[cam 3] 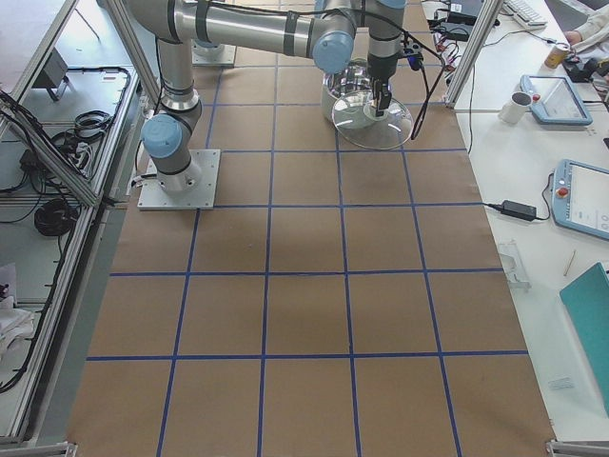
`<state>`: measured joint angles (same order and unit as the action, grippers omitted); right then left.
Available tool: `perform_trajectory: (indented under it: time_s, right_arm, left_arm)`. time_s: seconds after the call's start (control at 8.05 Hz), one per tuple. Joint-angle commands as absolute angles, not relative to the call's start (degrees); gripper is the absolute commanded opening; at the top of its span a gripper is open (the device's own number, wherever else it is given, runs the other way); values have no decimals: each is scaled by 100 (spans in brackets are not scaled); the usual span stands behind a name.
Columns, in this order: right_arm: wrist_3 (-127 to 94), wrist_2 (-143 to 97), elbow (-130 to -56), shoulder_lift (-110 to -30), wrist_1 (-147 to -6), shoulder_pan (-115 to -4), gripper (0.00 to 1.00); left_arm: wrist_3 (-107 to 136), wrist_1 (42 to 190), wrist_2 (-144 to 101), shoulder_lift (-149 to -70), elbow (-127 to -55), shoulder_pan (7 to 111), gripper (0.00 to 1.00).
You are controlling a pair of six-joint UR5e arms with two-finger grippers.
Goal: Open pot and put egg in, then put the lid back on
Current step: 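Lift the glass lid off with the right gripper while the left grasps the egg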
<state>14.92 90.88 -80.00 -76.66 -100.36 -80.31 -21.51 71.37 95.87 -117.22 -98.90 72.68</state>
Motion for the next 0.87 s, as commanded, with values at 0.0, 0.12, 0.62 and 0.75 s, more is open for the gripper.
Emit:
perform_trajectory:
  time_s: [0.0, 0.12, 0.62, 0.75]
  right_arm:
    - [1529, 9070, -8007, -7629, -10037, -8024, 0]
    - [1529, 9088, -8007, -7629, -10046, -8024, 0]
    - [1529, 9044, -8016, -7629, -10046, -8024, 0]
    - [1529, 9044, -8016, -7629, -10037, -8024, 0]
  left_arm:
    - [-2162, 7137, 9527, -11769, -9888, 7269, 73]
    - [-2171, 7137, 9527, -11769, -9888, 7269, 60]
    - [-2241, 7163, 9598, -11769, -9879, 7269, 11]
    - [-2267, 7172, 9598, -11751, -9879, 7269, 10]
